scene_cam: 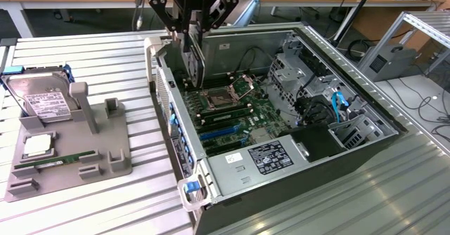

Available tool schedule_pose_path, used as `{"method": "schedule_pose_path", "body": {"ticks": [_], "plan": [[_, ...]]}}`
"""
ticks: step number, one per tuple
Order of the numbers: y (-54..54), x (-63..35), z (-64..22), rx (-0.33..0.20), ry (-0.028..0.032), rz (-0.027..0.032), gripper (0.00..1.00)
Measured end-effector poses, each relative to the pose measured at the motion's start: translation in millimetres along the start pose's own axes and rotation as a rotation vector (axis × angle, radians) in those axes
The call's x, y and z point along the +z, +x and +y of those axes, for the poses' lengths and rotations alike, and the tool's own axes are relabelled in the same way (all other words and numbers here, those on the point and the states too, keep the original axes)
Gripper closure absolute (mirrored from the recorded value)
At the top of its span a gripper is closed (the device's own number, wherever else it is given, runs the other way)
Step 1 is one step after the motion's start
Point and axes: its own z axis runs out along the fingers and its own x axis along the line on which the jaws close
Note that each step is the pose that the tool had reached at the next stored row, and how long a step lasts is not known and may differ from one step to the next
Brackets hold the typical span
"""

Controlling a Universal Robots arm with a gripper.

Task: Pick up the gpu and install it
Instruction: 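Pick up the gpu and move the gpu toward the slot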

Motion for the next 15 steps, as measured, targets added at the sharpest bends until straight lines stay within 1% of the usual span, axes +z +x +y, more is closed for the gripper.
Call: {"method": "schedule_pose_path", "body": {"ticks": [7,10,15], "plan": [[-9.1,7.4,-1.7,0.000,0.0012,0.0011,0.73],[-16.1,12.1,-2.3,0.000,0.0022,0.0017,0.73],[-23.0,16.8,-2.8,0.000,0.0039,0.0023,0.73]]}}
